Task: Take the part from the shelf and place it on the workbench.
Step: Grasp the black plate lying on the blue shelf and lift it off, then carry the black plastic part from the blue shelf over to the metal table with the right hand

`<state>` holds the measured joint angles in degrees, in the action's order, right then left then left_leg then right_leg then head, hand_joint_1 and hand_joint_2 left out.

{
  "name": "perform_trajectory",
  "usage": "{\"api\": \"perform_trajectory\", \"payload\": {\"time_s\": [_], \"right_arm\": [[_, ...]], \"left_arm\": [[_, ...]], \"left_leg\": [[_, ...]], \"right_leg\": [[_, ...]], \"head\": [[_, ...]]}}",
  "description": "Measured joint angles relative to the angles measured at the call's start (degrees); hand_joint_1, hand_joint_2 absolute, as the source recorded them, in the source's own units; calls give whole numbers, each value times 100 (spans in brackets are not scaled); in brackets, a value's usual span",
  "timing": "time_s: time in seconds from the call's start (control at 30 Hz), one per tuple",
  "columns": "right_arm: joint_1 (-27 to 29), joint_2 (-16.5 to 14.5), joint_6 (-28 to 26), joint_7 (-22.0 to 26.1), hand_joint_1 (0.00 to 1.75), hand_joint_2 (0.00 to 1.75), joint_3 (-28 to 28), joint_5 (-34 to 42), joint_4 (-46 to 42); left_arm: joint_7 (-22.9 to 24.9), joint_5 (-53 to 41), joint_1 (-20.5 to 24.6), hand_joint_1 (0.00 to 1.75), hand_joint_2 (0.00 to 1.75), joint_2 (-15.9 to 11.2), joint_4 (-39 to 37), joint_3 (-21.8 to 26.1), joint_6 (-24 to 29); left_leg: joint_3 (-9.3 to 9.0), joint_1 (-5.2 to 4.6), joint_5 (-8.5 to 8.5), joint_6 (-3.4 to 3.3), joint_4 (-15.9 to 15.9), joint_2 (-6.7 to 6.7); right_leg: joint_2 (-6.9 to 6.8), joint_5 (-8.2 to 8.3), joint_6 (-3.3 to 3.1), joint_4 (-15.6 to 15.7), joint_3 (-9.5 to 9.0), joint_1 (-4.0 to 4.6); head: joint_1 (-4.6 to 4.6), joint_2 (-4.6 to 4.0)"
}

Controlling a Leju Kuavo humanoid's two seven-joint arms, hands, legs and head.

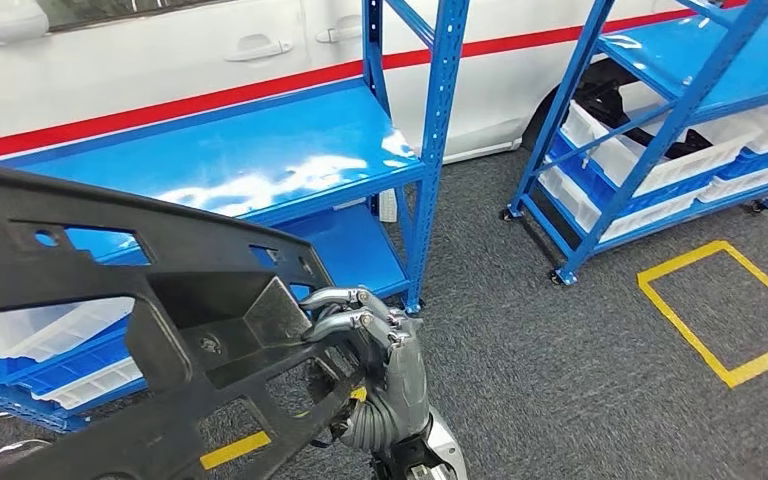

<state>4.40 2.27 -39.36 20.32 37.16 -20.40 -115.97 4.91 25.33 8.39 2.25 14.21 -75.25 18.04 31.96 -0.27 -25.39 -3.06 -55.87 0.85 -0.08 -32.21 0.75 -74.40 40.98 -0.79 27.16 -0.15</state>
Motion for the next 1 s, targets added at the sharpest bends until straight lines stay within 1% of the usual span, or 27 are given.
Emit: {"api": "perform_trajectory", "payload": {"time_s": [0.03, 0.07, 0.1, 0.13, 0.17, 0.2, 0.23, 0.27, 0.3, 0.33, 0.37, 0.43, 0.47, 0.5, 0.53, 0.57, 0.6, 0.63, 0.67, 0.7, 0.77, 0.8, 0.83, 0.9, 0.93, 0.97, 1.0], "right_arm": [[12, -1, 0, 37, 175, 175, -9, 36, 2], [23, -1, 0, 79, 175, 175, -21, 80, 3], [33, -2, 0, 123, 175, 175, -31, 135, 3], [43, -3, 0, 169, 175, 175, -39, 200, 4], [53, -5, 0, 213, 175, 175, -44, 269, 5], [63, -9, 0, 253, 175, 175, -46, 334, 10], [72, -14, 0, 288, 175, 175, -49, 389, 15], [76, -19, 1, 318, 175, 175, -52, 442, 24], [76, -25, 1, 345, 175, 175, -54, 486, 35], [74, -32, 2, 373, 175, 175, -54, 532, 46], [69, -42, 4, 414, 175, 175, -55, 601, 62], [57, -67, 6, 541, 175, 175, -55, 801, 107], [44, -80, 7, 622, 175, 175, -54, 928, 140], [24, -92, 7, 698, 175, 175, -50, 1046, 179], [-7, -99, 7, 754, 175, 175, -44, 1144, 221], [-50, -107, 7, 786, 175, 175, -32, 1216, 266], [-97, -115, 7, 794, 175, 175, -15, 1261, 310], [-147, -124, 8, 788, 175, 175, 0, 1284, 350], [-195, -133, 8, 777, 175, 175, 15, 1293, 391], [-240, -142, 9, 769, 175, 175, 27, 1297, 428], [-320, -155, 8, 768, 175, 175, 45, 1339, 498], [-346, -159, 8, 779, 175, 175, 51, 1403, 524], [-365, -161, 7, 803, 175, 175, 58, 1512, 549], [-427, -151, 7, 883, 175, 175, 99, 1809, 609], [-477, -142, 7, 929, 175, 175, 135, 1970, 649], [-535, -131, 7, 971, 175, 175, 176, 2125, 690], [-592, -119, 9, 998, 175, 175, 221, 2276, 727]], "left_arm": [[20, -1, -2, 0, 175, 9, 4, 0, -11], [40, -3, -4, 0, 175, 16, 7, 0, -23], [62, -7, -5, 0, 175, 18, 8, 0, -35], [84, -14, -8, 0, 175, 19, 8, 0, -47], [104, -28, -10, 0, 175, 18, 8, 0, -58], [122, -43, -10, 0, 175, 18, 8, 0, -72], [136, -61, -10, 0, 175, 18, 8, 0, -84], [140, -81, -9, 0, 175, 18, 9, 0, -95], [135, -95, -9, 0, 175, 18, 9, 0, -101], [117, -109, -10, 0, 175, 18, 10, 0, -99], [93, -120, -10, 0, 175, 18, 13, 0, -96], [55, -132, -7, 0, 175, 18, 17, 0, -107], [50, -138, -6, 0, 175, 18, 19, 0, -136], [61, -142, -6, 0, 175, 18, 19, 0, -181], [81, -143, -6, 0, 175, 17, 19, 0, -237], [108, -138, -4, 0, 175, 15, 19, 0, -292], [132, -127, 1, 0, 175, 7, 19, 0, -337], [146, -107, 10, 0, 175, -1, 19, 0, -371], [151, -86, 23, 0, 175, -10, 19, 2, -395], [146, -69, 35, 0, 175, -17, 19, 4, -411], [119, -67, 36, 0, 175, -16, 20, 12, -422], [105, -89, 28, 0, 175, -15, 20, 14, -411], [113, -122, 21, 0, 175, -11, 20, 15, -384], [218, -185, 22, 0, 175, 36, 21, 15, -309], [296, -203, 26, 0, 175, 77, 22, 15, -270], [362, -213, 28, 0, 175, 129, 26, 15, -232], [406, -224, 25, 0, 175, 176, 32, 15, -190]], "left_leg": [[118, 6, 73, 19, -24, 1], [240, 16, 140, 44, -63, 0], [356, 21, 191, 76, -119, -3], [458, 23, 230, 109, -189, -7], [528, 22, 268, 147, -248, -11], [570, 18, 305, 184, -287, -14], [591, 21, 346, 220, -304, -16], [607, 32, 368, 259, -312, -19], [639, 48, 303, 293, -359, -22], [693, 63, 137, 325, -483, -25], [771, 75, -129, 352, -712, -28], [921, 85, -676, 391, -1367, -29], [945, 88, -793, 401, -1654, -29], [898, 89, -760, 399, -1800, -29], [764, 89, -632, 386, -1776, -30], [530, 85, -486, 357, -1561, -31], [206, 74, -424, 313, -1195, -32], [-124, 53, -452, 271, -752, -33], [-360, 26, -505, 237, -409, -35], [-494, -8, -556, 207, -172, -37], [-467, -38, -457, 159, -37, -28], [-432, -38, -379, 124, 9, -19], [-382, -26, -294, 79, 41, -8], [-235, -19, -156, 15, 57, 0], [-148, -20, -94, 1, 50, 0], [-55, -18, -32, 10, 40, 0], [43, -14, 33, 28, 24, -4]], "right_leg": [[0, 134, 16, -7, -128, -10], [-1, 292, 32, 179, -354, -25], [0, 363, 45, 517, -660, -41], [5, 324, 43, 927, -968, -40], [12, 239, 28, 1247, -1178, -33], [19, 152, -1, 1446, -1288, -19], [24, 126, -46, 1522, -1297, 2], [15, 168, -100, 1507, -1248, 1], [6, 222, -153, 1505, -1209, 1], [-6, 283, -204, 1509, -1158, -1], [-17, 351, -245, 1514, -1089, -3], [-21, 486, -283, 1511, -925, 15], [-23, 561, -289, 1508, -825, 28], [-23, 640, -289, 1505, -726, 41], [-22, 722, -287, 1503, -619, 54], [-17, 806, -283, 1501, -517, 66], [-12, 883, -275, 1497, -433, 77], [-13, 951, -257, 1494, -363, 84], [-23, 1018, -231, 1503, -322, 80], [-39, 1078, -199, 1517, -302, 68], [-62, 1175, -131, 1549, -281, 37], [-56, 1120, -104, 1518, -254, 28], [-44, 947, -82, 1399, -209, 24], [-23, 363, -48, 852, -68, 15], [-21, 131, -31, 498, -5, 11], [-21, 65, -10, 204, 21, 5], [-20, 164, 10, 42, -9, -5]], "head": [[23, -1], [41, 0], [57, 0], [73, 0], [106, 0], [149, -1], [203, -3], [270, -5], [329, -9], [385, -13], [449, -16], [597, -21], [691, -23], [793, -26], [895, -29], [979, -32], [1036, -34], [1071, -36], [1085, -38], [1095, -39], [1124, -41], [1155, -41], [1199, -42], [1337, -43], [1414, -43], [1498, -44], [1578, -45]]}}
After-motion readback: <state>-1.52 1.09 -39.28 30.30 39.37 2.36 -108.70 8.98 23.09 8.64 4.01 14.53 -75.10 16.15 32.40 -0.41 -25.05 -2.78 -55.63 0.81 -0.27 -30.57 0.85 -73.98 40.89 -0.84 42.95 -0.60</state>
